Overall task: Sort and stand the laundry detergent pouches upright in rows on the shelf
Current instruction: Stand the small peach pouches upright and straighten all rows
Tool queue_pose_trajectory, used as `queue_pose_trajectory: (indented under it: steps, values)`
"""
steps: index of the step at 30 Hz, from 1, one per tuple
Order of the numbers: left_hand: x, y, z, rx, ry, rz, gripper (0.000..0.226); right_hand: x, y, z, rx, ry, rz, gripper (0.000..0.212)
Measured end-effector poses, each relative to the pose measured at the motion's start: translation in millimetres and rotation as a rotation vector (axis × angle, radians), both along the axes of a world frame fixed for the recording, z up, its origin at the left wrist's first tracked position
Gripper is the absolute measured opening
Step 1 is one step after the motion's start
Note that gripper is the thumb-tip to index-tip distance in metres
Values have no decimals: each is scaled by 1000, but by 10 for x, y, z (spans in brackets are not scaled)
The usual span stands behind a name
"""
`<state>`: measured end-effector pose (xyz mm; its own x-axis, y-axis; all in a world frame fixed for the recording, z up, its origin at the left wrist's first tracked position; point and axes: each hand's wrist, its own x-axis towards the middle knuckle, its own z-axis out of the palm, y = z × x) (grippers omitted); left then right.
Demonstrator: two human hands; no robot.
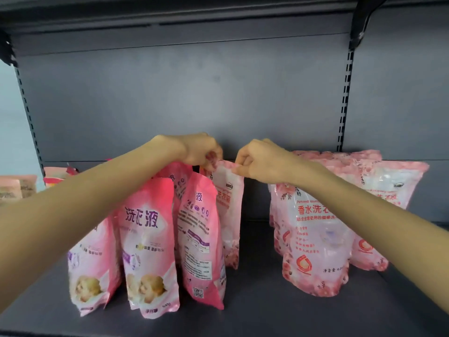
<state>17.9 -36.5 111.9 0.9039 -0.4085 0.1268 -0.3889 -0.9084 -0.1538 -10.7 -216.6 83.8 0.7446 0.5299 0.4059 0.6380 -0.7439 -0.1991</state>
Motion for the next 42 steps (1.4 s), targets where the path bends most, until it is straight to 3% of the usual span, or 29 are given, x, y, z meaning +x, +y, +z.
queue_pose_trajectory:
  steps: [7,11,17,20,27,37,42]
  values:
    - [106,-6,-10,-37,-14,-28,8,-25,62,-74,7,-60,-18,12]
    - [91,-3,17,-74,-17,-41,31,-32,120,-150,-8,-143,-19,14]
    - [-21,1,62,-175,-72,-80,17,-69,14,-63,125,-122,7,5]
    - [-110,-32,131,-241,-142,-107,5,-130,-51,10,216,-126,37,16]
    - [-353,-215,230,-324,-126,-193,6,-416,-339,96,302,-113,106,14]
    - [-725,-612,315,-385,-144,-206,8,-500,-988,107,574,178,228,10]
    - [-815,-859,334,-399,-205,-227,6,-523,-1243,135,661,184,258,12]
